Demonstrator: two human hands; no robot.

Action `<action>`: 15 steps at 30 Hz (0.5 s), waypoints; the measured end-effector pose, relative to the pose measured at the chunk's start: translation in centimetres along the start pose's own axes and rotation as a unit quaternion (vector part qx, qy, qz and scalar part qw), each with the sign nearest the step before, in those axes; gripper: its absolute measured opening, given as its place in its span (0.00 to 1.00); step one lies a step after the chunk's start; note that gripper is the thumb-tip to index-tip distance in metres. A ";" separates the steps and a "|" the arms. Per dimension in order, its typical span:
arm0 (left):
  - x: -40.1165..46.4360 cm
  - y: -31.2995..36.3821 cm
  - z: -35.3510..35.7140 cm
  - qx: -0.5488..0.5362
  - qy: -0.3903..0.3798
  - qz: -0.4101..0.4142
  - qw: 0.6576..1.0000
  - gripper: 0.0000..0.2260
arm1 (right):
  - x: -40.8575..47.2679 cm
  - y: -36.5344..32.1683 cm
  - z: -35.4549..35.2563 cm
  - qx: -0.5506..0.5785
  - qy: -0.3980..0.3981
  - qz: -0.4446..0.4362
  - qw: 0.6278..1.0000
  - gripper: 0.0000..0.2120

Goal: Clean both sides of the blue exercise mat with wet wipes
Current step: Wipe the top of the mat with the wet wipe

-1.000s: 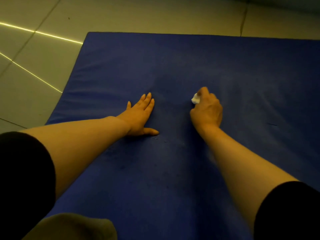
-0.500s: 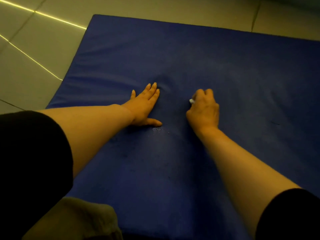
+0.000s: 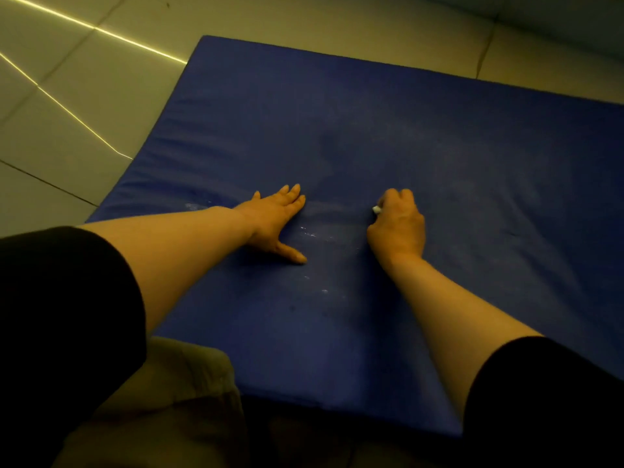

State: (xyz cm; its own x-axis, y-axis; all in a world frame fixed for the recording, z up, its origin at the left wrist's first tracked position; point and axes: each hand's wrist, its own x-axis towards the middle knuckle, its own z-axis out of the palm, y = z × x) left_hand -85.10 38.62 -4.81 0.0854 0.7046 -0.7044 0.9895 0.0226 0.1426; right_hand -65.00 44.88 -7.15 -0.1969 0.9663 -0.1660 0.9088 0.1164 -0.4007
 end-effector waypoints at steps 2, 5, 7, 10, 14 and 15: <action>-1.2 0.5 0.8 0.006 -0.002 -0.015 1.000 0.47 | -1.4 -2.2 1.0 0.017 -0.011 -0.001 1.000 0.06; -2.6 2.4 1.9 0.001 0.021 -0.046 0.999 0.39 | -4.0 -5.8 3.1 0.016 -0.072 -0.098 0.992 0.07; -3.6 3.5 3.0 0.017 0.033 -0.068 0.997 0.33 | -5.0 -6.5 3.2 0.029 -0.097 -0.142 0.985 0.07; -4.9 4.0 3.7 0.053 0.021 -0.078 0.995 0.32 | -4.3 -3.6 1.6 0.021 -0.086 -0.113 0.990 0.04; -6.6 4.3 3.8 0.118 0.017 -0.082 0.989 0.32 | -3.5 0.8 -0.6 0.015 -0.013 -0.001 1.000 0.04; -6.9 4.6 4.0 0.131 0.022 -0.089 0.987 0.31 | -3.8 0.8 -0.6 0.013 -0.005 0.018 1.000 0.05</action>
State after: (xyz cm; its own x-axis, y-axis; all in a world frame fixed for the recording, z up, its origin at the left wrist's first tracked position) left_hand -80.65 31.03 -2.09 -0.0912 0.7360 -0.6708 0.9851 -0.0321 -0.1691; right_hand -63.32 41.39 -6.31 -0.1686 0.9672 -0.1899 0.9055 0.0759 -0.4174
